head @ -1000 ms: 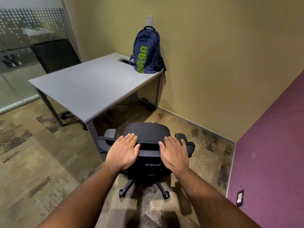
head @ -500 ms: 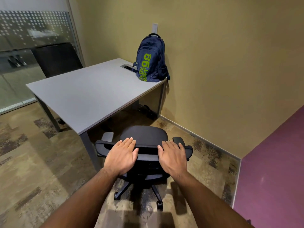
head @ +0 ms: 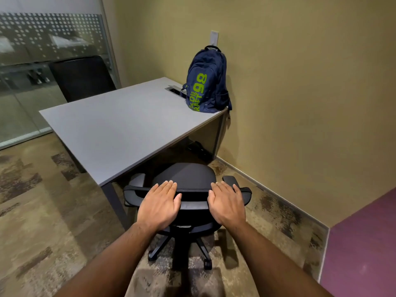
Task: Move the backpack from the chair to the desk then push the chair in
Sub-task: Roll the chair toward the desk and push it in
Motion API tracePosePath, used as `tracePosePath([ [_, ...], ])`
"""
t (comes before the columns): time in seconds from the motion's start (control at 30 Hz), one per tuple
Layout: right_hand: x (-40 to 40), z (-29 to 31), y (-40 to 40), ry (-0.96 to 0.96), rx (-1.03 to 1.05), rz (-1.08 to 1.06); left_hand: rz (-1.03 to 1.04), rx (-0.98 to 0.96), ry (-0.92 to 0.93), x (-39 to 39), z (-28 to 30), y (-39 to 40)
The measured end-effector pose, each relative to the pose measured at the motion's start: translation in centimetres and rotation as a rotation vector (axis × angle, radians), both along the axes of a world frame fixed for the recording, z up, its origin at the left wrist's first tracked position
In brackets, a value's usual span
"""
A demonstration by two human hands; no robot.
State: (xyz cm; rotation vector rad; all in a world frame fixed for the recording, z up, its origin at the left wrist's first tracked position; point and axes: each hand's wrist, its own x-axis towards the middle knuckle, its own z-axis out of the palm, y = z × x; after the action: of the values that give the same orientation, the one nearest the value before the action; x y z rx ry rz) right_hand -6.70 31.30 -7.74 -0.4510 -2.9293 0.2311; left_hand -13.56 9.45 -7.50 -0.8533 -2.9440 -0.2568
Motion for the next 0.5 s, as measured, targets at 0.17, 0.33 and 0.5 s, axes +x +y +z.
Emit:
tracePosePath([
  [0.17, -4.4, -0.2, 2.6, 0.019, -0.008, 0.068, 0.06, -0.005, 0.005, -3.0, 0.1, 2.2],
  [0.33, -9.2, -0.2, 6.0, 0.04, -0.024, 0.187, 0.15, 0.003, 0.01, -6.2, 0.0, 5.0],
  [0.5, -14.1, 0.0, 9.9, 0.008, -0.054, 0.359, 0.251, 0.008, 0.01, -9.3, 0.0, 8.2],
])
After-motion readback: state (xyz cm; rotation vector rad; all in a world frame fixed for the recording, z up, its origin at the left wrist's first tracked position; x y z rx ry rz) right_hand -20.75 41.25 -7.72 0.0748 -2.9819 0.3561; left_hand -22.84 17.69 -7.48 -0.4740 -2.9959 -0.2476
